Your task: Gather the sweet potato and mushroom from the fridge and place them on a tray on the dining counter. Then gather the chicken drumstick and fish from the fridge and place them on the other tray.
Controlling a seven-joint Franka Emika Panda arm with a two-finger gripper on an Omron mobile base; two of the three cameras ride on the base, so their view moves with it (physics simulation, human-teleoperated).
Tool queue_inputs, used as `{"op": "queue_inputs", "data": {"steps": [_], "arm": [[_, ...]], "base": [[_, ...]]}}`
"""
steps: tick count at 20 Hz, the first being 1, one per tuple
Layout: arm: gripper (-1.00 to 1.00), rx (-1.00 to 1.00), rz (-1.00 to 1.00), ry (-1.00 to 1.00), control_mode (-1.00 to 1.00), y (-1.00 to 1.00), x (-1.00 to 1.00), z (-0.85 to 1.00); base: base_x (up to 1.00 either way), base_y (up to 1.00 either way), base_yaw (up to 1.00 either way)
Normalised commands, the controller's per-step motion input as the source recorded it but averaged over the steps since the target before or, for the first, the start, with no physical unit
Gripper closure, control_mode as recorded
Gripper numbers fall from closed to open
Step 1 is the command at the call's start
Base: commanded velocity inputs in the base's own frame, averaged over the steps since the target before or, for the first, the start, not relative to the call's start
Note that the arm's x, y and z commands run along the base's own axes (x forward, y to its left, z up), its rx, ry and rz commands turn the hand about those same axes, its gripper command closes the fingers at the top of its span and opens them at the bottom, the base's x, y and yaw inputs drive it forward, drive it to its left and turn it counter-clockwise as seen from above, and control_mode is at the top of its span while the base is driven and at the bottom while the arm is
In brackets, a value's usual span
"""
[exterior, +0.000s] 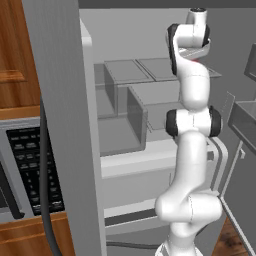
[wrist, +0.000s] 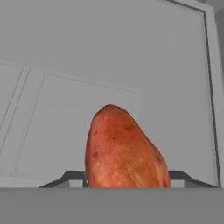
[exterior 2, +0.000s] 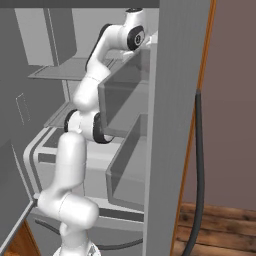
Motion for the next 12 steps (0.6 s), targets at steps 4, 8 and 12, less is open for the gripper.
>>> {"op": "queue_inputs", "data": {"steps": [4,8,12], "arm": [[1.0,0.0,-0.07,-0.12,-1.0,0.12,-0.86,-0.3],[1.0,0.0,-0.05,-0.1,-1.0,0.29,-0.5,-0.57],[1.0,-0.02,-0.01,-0.16,-1.0,0.41,-0.33,-0.65]], "base": [[0.0,0.0,0.0],[0.0,0.0,0.0],[0.0,0.0,0.0]]}}
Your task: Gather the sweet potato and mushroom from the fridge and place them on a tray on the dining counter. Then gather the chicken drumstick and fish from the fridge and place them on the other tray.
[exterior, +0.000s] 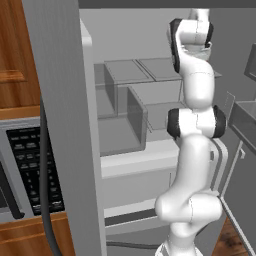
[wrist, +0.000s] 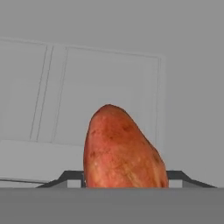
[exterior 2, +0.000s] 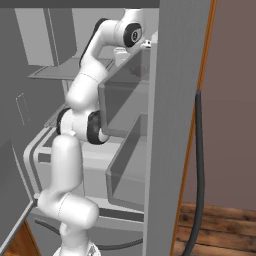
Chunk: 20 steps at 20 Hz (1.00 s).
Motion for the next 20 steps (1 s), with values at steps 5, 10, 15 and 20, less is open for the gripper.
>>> {"op": "queue_inputs", "data": {"steps": [5,10,15,20], "arm": [[1.0,-0.05,0.0,-0.2,-1.0,0.48,-0.2,-0.61],[1.0,-0.05,0.0,-0.23,-1.0,0.47,-0.51,-0.5],[1.0,-0.03,-0.01,-0.18,-1.0,0.36,-0.76,-0.25],[1.0,0.0,-0.04,-0.07,-1.0,0.21,-0.9,-0.02]], "base": [[0.0,0.0,0.0],[0.0,0.0,0.0],[0.0,0.0,0.0],[0.0,0.0,0.0]]}}
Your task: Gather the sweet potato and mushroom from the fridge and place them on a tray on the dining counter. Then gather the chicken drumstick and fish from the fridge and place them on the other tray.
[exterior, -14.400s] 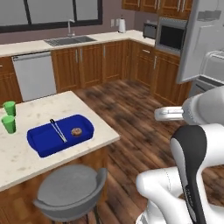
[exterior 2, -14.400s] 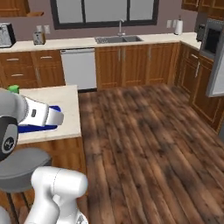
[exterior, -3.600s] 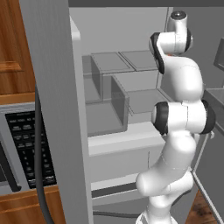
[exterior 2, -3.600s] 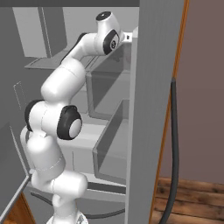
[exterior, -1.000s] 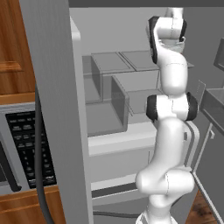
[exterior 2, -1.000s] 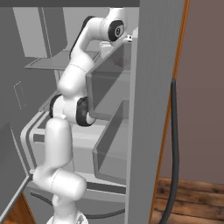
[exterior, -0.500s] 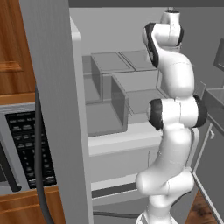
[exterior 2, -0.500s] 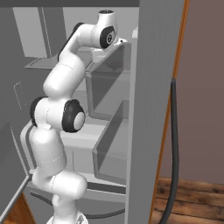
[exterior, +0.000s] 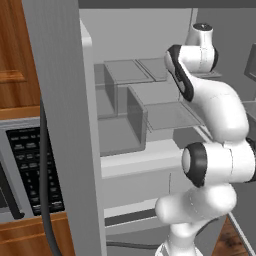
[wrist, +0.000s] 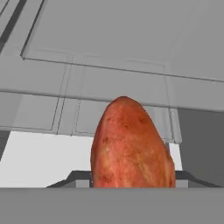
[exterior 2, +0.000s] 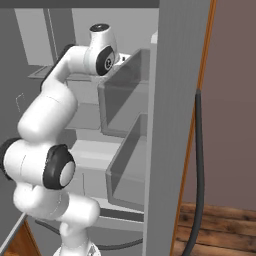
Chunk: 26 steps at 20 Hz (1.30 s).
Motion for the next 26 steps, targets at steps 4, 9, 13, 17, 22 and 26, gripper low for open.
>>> {"op": "queue_inputs", "data": {"steps": [4,9,13,17,22,26], "arm": [[1.0,0.0,-0.05,-0.01,-1.0,0.19,-0.95,0.0],[1.0,0.0,-0.06,0.0,-1.0,0.23,-0.98,0.0],[1.0,0.0,-0.06,0.0,-1.0,0.23,-0.99,0.0],[1.0,0.0,-0.05,0.0,-1.0,0.27,-0.91,0.0],[1.0,-0.01,-0.02,0.01,-1.0,0.13,-0.73,-0.18],[1.0,-0.01,0.0,0.06,-1.0,0.04,-0.46,-0.33]], "base": [[0.0,0.0,0.0],[0.0,0.0,0.0],[0.0,0.0,0.0],[0.0,0.0,0.0],[0.0,0.0,0.0],[0.0,0.0,0.0]]}}
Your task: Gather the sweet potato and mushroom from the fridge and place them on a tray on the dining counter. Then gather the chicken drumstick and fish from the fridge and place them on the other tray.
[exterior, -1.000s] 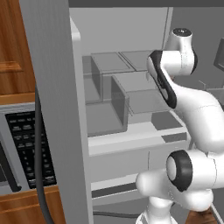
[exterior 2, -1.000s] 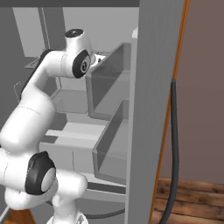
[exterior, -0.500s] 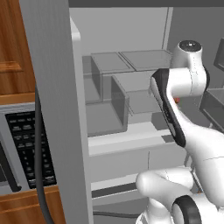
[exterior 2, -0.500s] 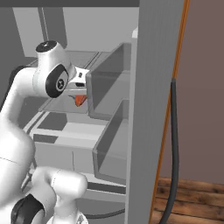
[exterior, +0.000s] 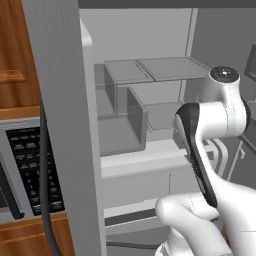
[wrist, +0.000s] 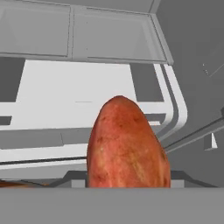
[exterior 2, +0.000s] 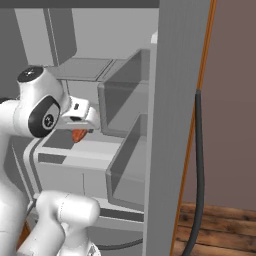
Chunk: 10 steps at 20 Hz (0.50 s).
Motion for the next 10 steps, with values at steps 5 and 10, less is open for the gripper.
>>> {"op": "queue_inputs", "data": {"steps": [5,10], "arm": [[1.0,0.0,0.0,0.02,-1.0,0.02,-0.03,-0.03],[1.0,0.0,-0.02,-0.07,-1.0,0.0,-0.28,0.0]], "base": [[0.0,0.0,0.0],[0.0,0.0,0.0]]}}
